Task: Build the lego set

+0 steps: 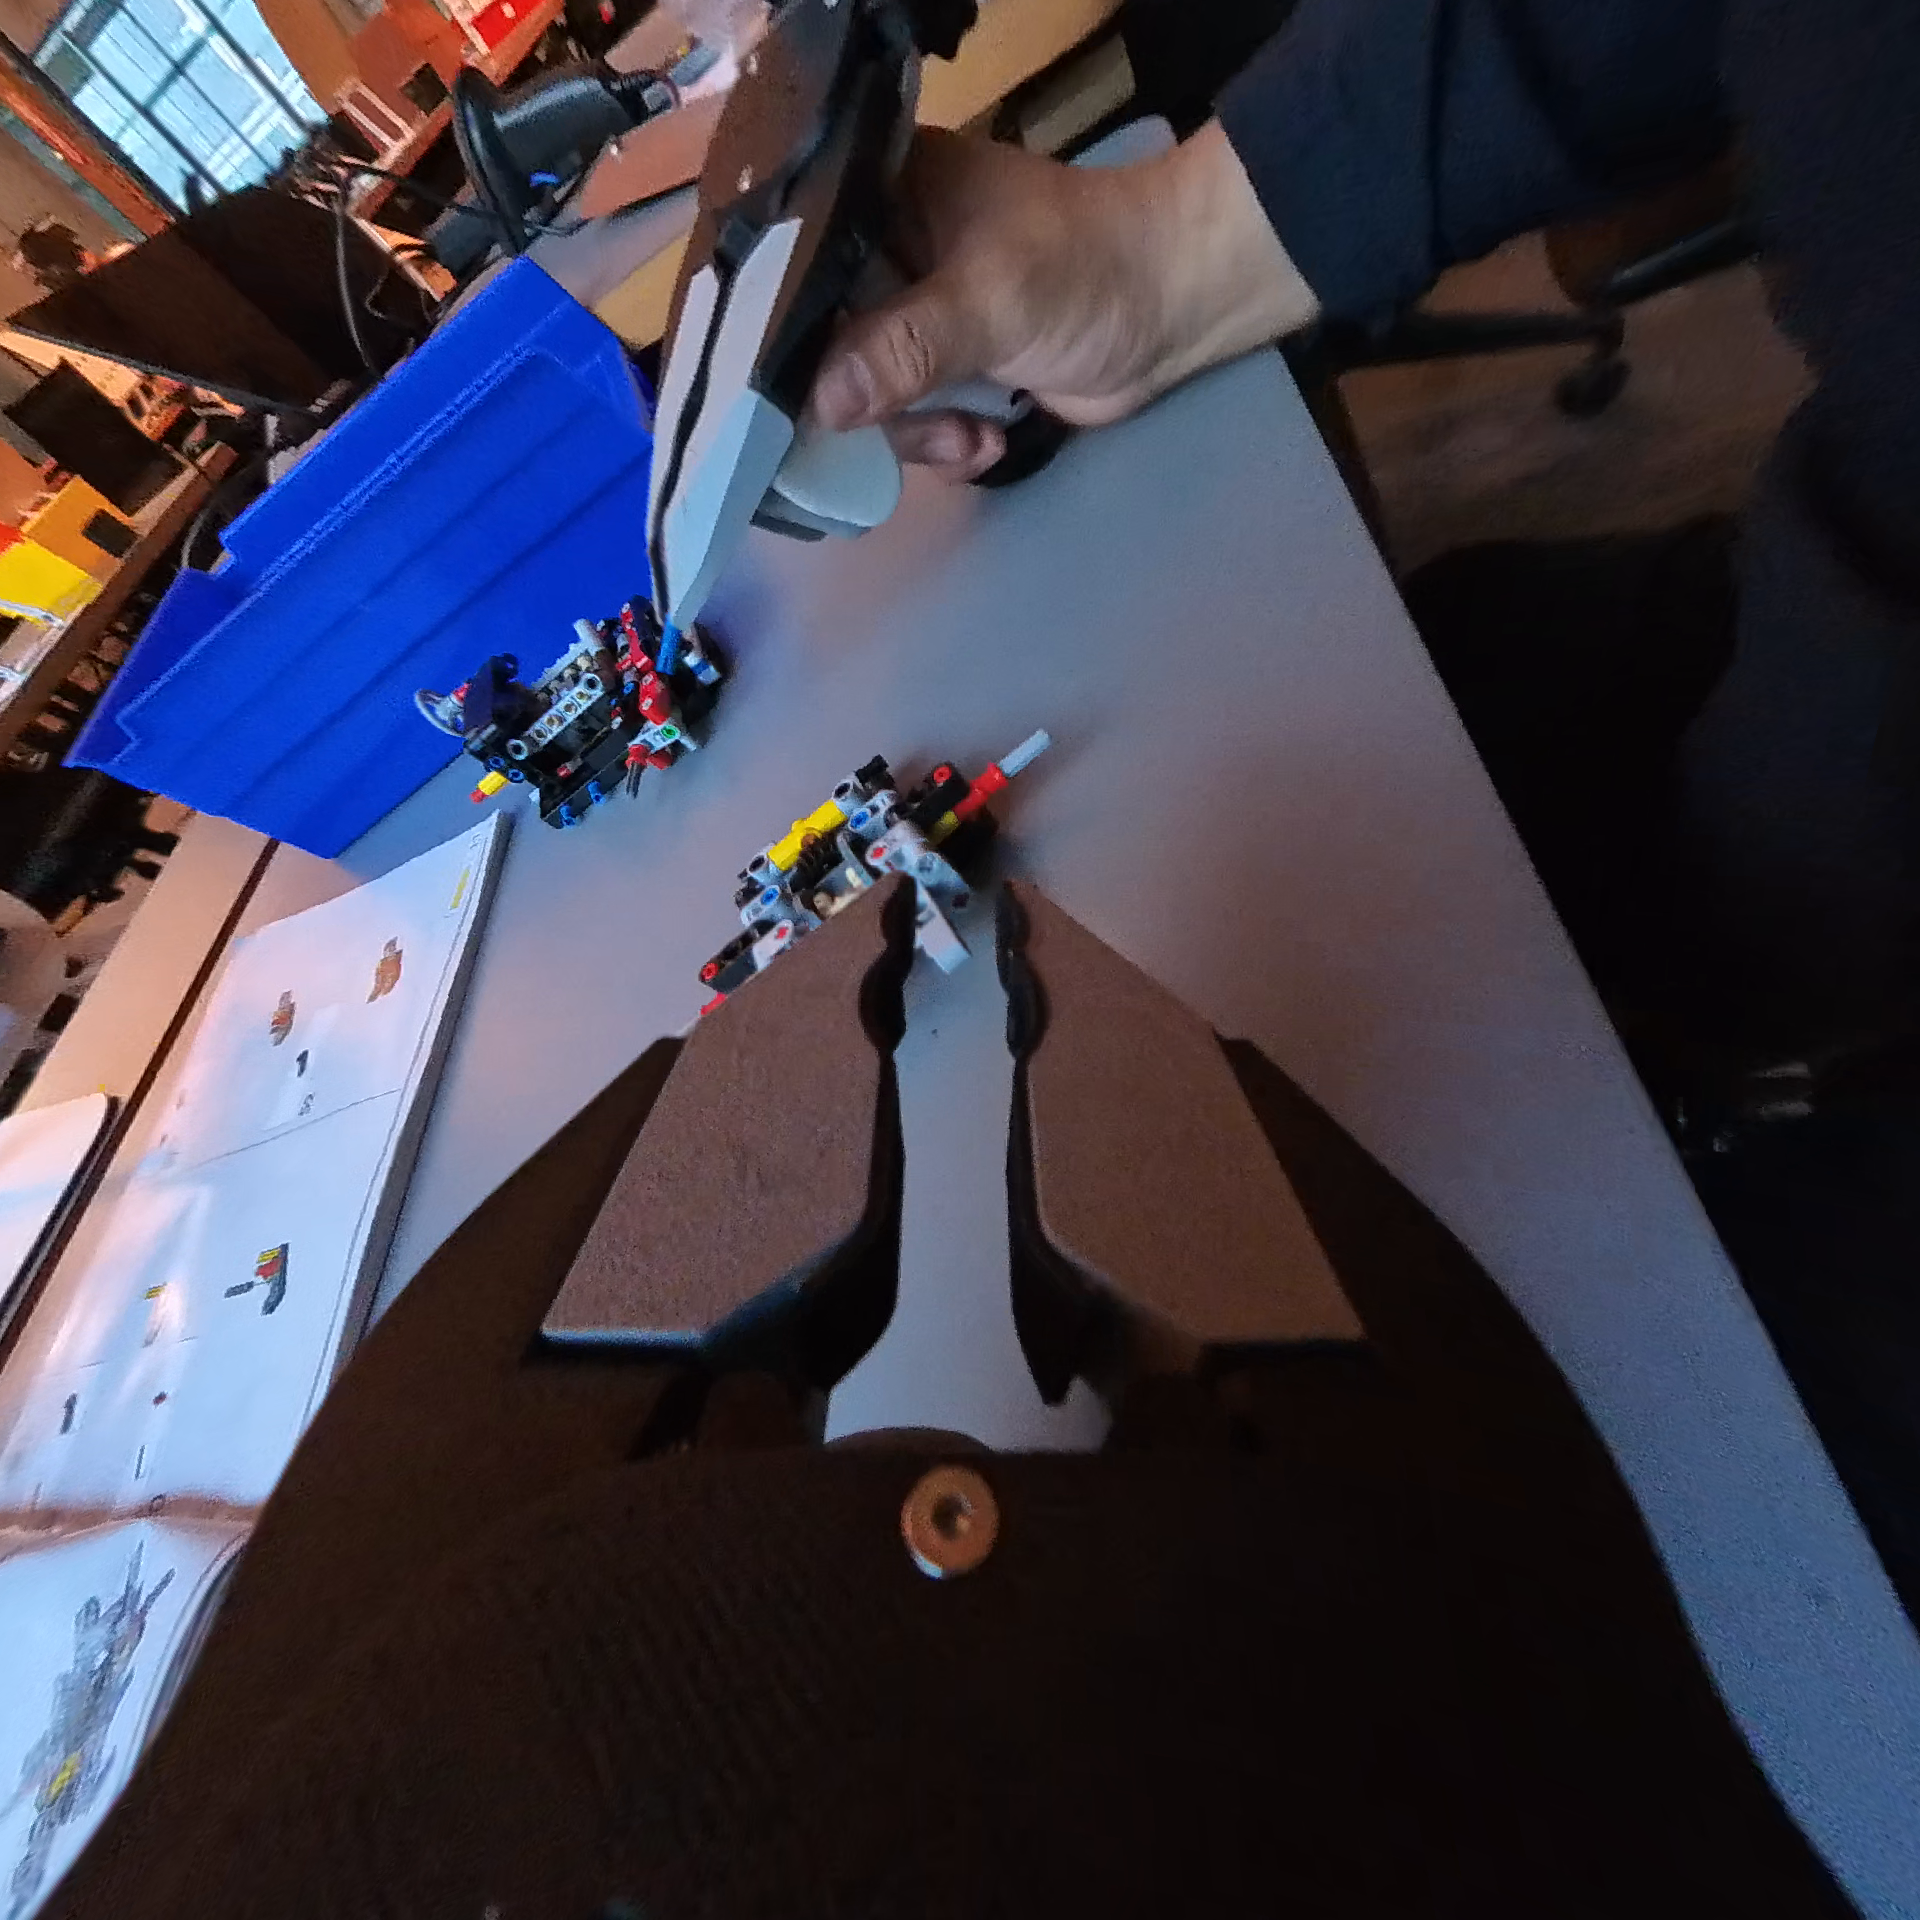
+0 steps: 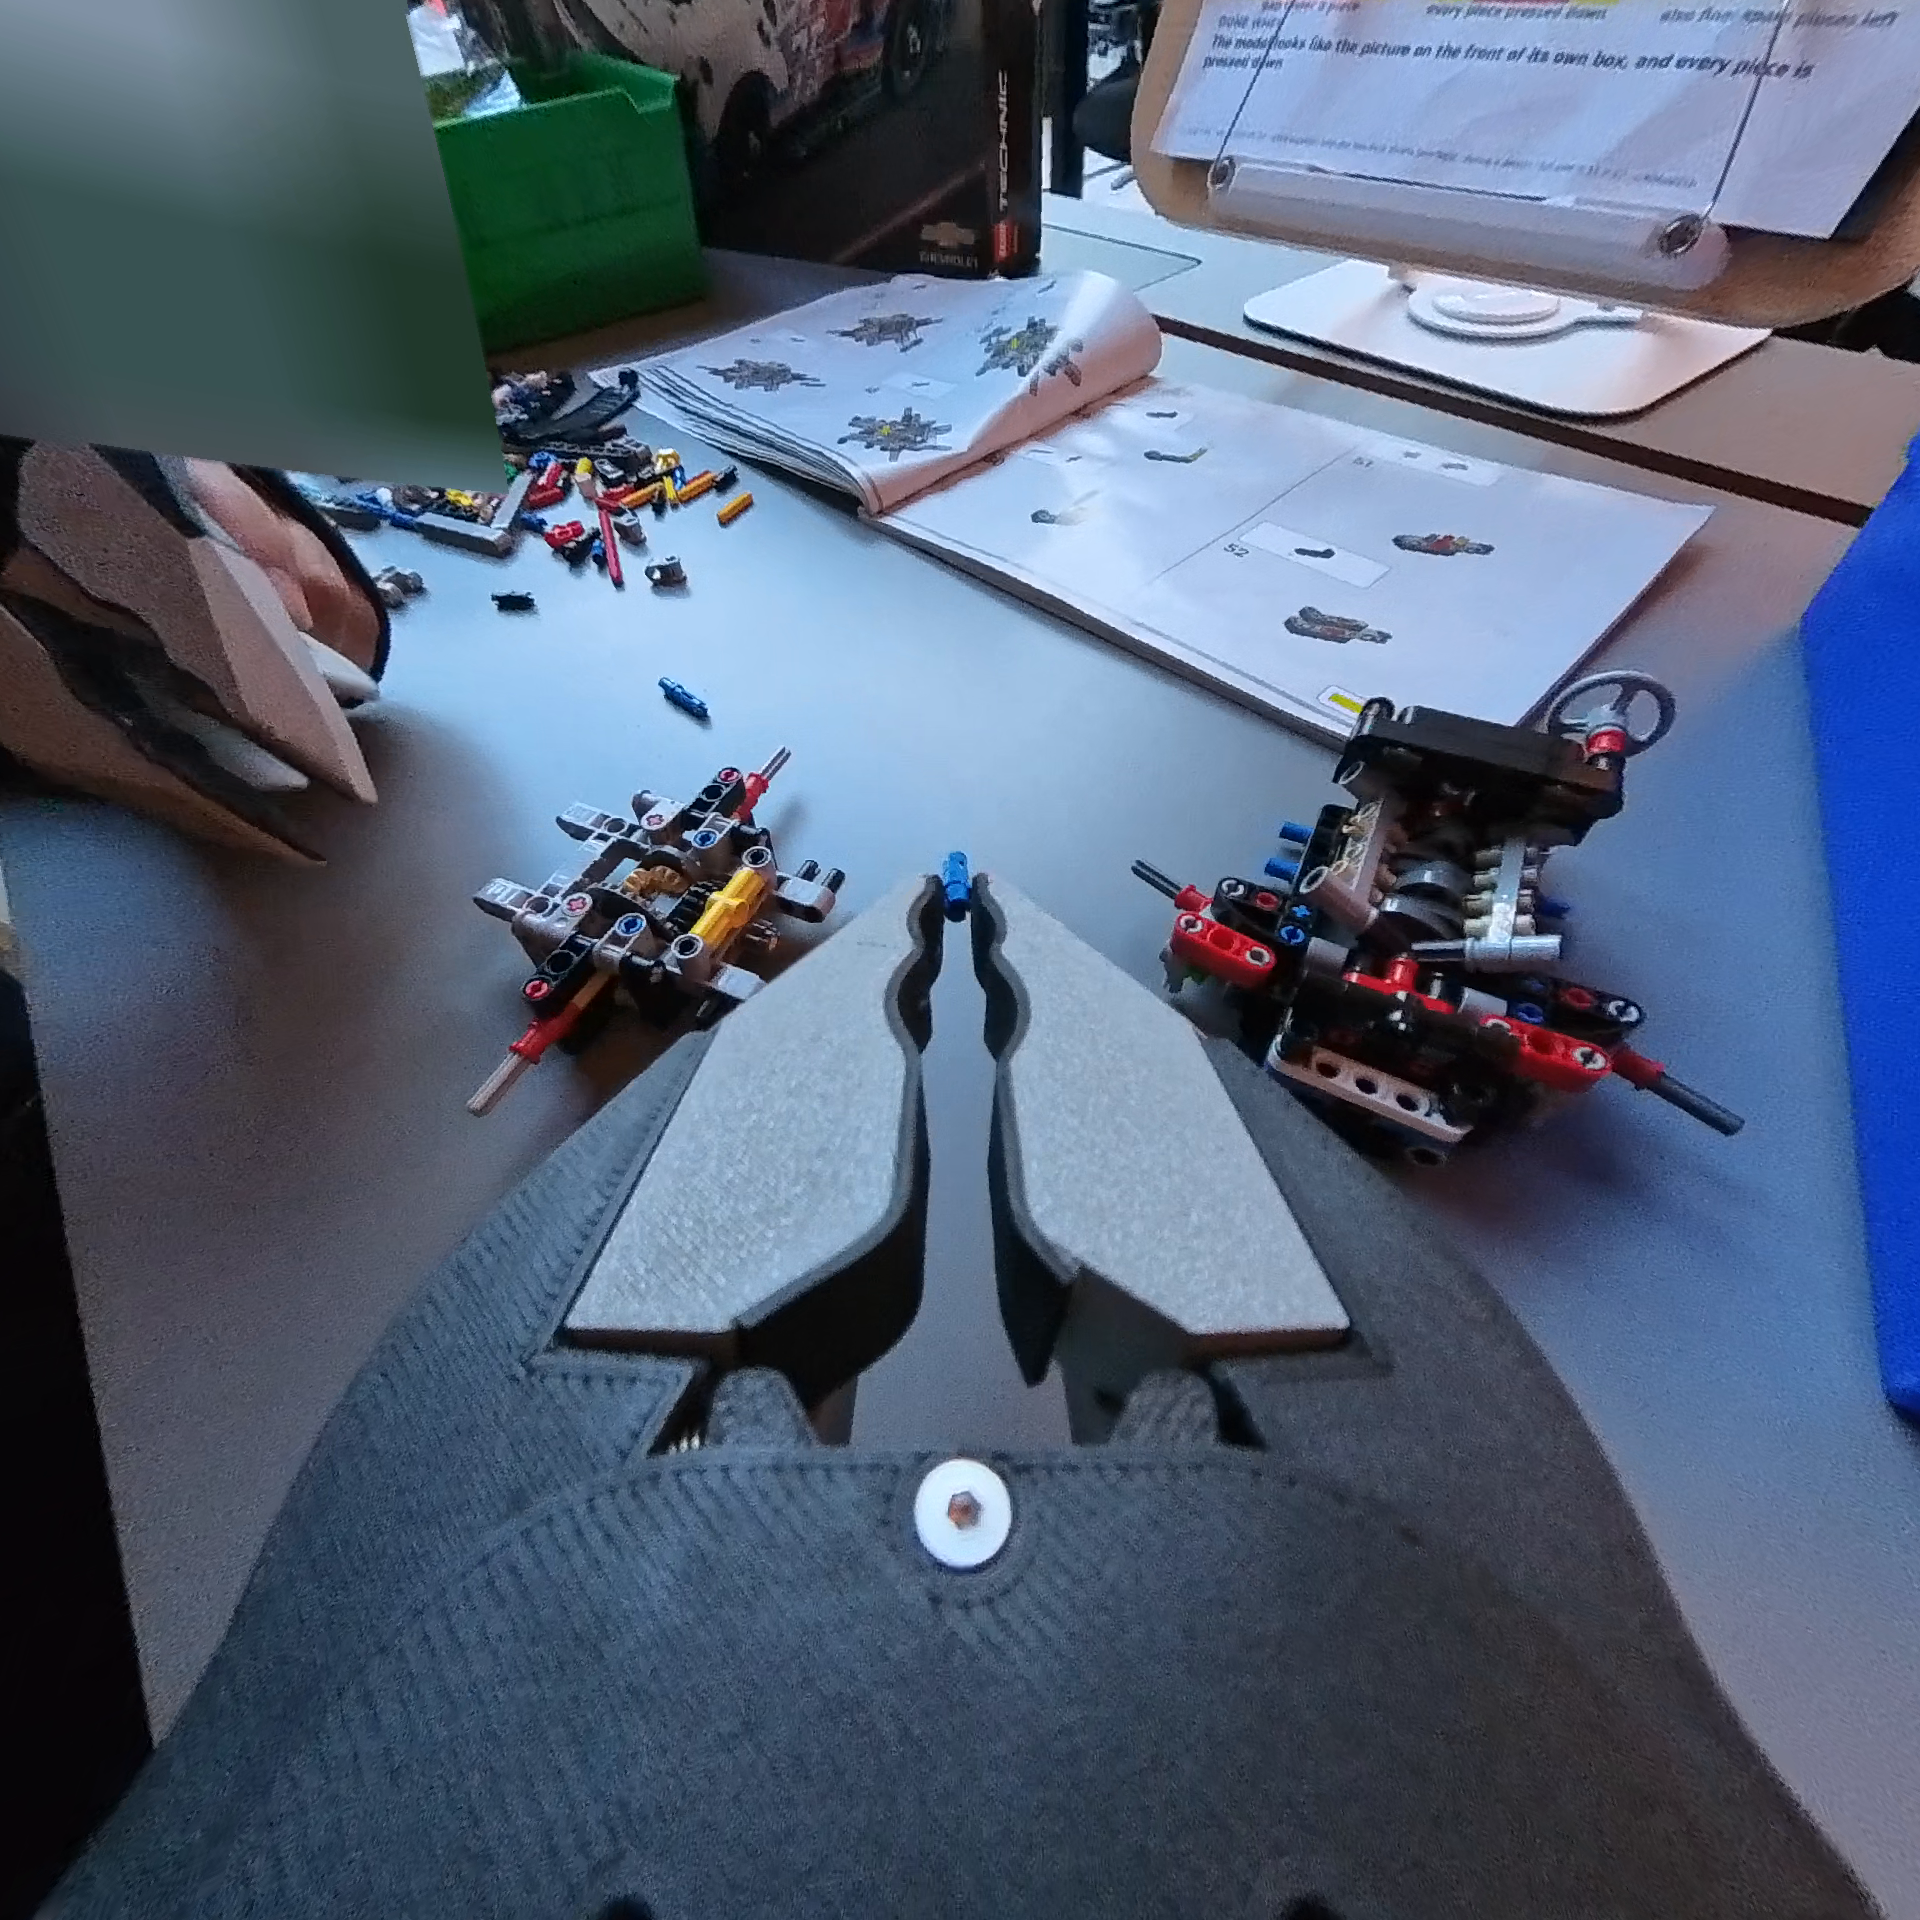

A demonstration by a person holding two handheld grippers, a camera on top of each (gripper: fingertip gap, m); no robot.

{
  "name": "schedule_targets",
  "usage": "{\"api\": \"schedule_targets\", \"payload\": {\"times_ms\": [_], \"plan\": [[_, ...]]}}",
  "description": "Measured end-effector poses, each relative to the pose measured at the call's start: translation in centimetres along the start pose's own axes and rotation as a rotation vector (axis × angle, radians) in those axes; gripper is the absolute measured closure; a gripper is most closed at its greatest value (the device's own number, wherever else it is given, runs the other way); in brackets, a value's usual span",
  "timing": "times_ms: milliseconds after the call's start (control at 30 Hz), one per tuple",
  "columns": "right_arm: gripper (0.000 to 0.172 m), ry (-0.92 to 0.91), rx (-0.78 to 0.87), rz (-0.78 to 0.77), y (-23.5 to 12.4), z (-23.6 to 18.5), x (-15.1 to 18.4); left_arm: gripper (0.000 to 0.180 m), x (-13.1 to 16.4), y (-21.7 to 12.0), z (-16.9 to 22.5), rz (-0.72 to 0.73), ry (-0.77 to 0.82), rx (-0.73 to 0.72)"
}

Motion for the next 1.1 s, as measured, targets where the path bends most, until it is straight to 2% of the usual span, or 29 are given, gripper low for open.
{"api": "schedule_targets", "payload": {"times_ms": [167,500,633,700,767,933,1000,1100], "plan": [[0.170,0.033,-0.019,0.025,0.2,0.7,-0.3,0.163,0.2,0.3,-0.1,-0.012,-0.045,0.036],[0.170,-0.019,-0.017,0.013,0.5,0.0,-0.4,0.152,0.9,0.5,-2.0,-0.028,-0.208,0.025],[0.170,-0.027,-0.021,0.037,0.2,-0.5,-0.4,0.137,0.7,0.6,-3.0,-0.071,-0.264,0.022],[0.170,-0.032,-0.032,0.046,0.1,-0.7,-0.4,0.131,-0.3,0.6,-3.4,-0.089,-0.230,0.065],[0.170,-0.037,-0.052,0.051,0.0,-1.0,-0.4,0.117,-1.3,1.0,-3.9,-0.152,-0.171,0.139],[0.170,-0.059,-0.108,0.055,-0.2,-1.9,-0.3,0.109,-2.6,2.0,-5.2,-0.298,-0.028,0.211],[0.170,-0.065,-0.116,0.042,-0.2,-2.3,-0.1,0.101,-2.4,2.3,-5.6,-0.364,-0.025,0.225],[0.170,-0.074,-0.126,0.037,-0.4,-2.7,0.1,0.099,-2.3,2.9,-6.0,-0.391,-0.045,0.238]]}}
Point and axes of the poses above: each gripper's, where its closed fingertips meet, y out along the fingers, x out of its underside, z = x × y across the jaws, the point moved 10 cm from there along -y, back along the fingers, and after that the axes turned 10 degrees about -z, right-handed, at the moved point
